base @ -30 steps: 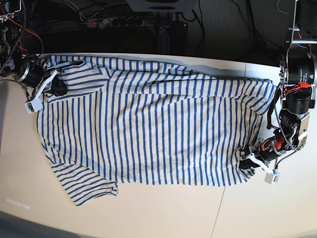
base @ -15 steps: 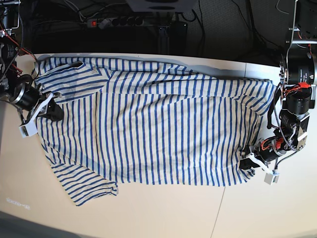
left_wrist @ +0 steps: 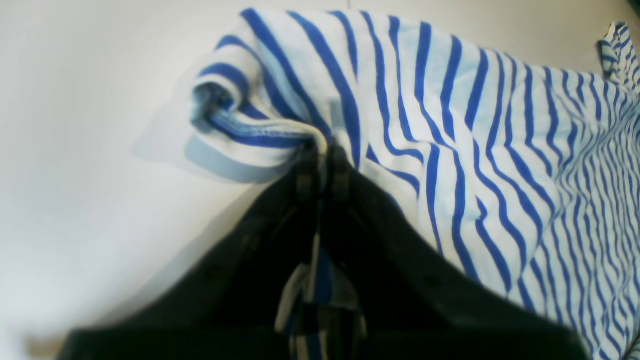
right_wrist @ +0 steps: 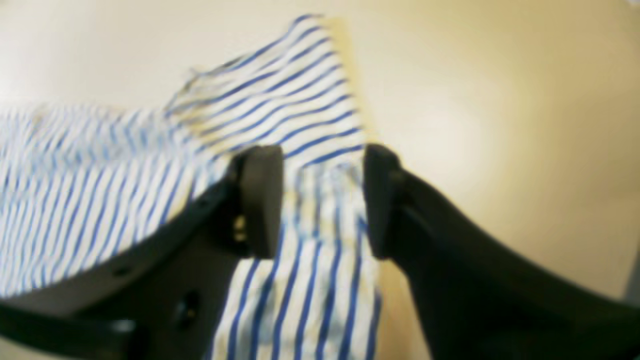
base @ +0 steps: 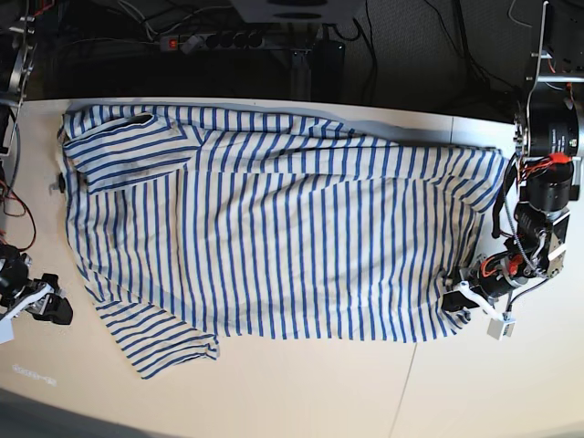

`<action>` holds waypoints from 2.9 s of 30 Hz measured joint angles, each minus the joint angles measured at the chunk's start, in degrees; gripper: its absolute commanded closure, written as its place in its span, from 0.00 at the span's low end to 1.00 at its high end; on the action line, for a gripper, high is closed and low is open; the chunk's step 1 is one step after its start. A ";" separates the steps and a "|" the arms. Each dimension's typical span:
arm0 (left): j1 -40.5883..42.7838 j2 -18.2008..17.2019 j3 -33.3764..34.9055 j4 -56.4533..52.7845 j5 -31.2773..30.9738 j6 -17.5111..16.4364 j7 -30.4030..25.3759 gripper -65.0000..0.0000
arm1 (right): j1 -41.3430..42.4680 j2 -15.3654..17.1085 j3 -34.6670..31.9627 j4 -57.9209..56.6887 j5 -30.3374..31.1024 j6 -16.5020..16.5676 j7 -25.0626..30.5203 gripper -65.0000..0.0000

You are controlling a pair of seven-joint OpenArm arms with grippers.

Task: Fold the T-shirt properly
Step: 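Release with the right gripper and grasp the hem corner near it, then lift both hem corners and fold the hem over toward the collar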

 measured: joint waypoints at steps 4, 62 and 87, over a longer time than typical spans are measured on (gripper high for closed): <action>0.15 0.04 0.00 0.02 -0.24 0.00 -0.15 1.00 | 9.44 -0.11 0.04 -14.99 -0.96 -0.02 0.24 0.56; -4.66 -0.61 3.80 -0.37 -9.20 -1.11 3.87 1.00 | 15.98 -13.70 -2.25 -33.46 -31.50 0.04 13.51 1.00; -5.51 -8.66 3.87 0.11 -44.78 -2.08 44.78 1.00 | -1.51 -1.81 -7.32 -6.62 -8.48 0.22 3.30 1.00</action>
